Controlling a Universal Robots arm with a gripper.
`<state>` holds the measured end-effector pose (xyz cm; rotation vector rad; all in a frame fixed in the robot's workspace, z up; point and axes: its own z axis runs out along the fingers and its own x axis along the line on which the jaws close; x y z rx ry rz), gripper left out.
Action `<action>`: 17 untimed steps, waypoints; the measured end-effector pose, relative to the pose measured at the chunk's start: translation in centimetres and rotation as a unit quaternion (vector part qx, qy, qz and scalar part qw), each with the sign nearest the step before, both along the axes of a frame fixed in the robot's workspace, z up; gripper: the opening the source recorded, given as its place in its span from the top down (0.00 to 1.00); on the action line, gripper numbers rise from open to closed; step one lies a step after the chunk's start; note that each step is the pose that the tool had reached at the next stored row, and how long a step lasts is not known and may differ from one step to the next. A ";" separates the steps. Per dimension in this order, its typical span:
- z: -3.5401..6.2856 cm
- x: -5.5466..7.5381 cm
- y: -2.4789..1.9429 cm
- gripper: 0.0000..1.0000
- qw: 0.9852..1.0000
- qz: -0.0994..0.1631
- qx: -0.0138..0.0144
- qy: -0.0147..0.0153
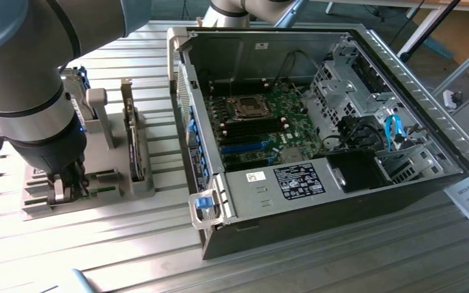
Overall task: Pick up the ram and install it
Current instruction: 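Pick up the ram and move it above insertion slot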
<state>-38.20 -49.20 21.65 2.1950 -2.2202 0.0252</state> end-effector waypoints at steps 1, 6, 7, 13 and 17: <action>-0.07 0.0 0.00 0.76 1.000 0.000 0.000 0.000; -0.38 0.0 0.00 0.76 1.000 0.000 0.000 0.000; -0.43 0.0 0.00 0.76 1.000 0.000 0.000 0.000; -0.53 0.0 0.00 0.76 1.000 0.000 0.000 0.000; -0.53 0.1 0.00 0.76 1.000 0.000 0.000 0.000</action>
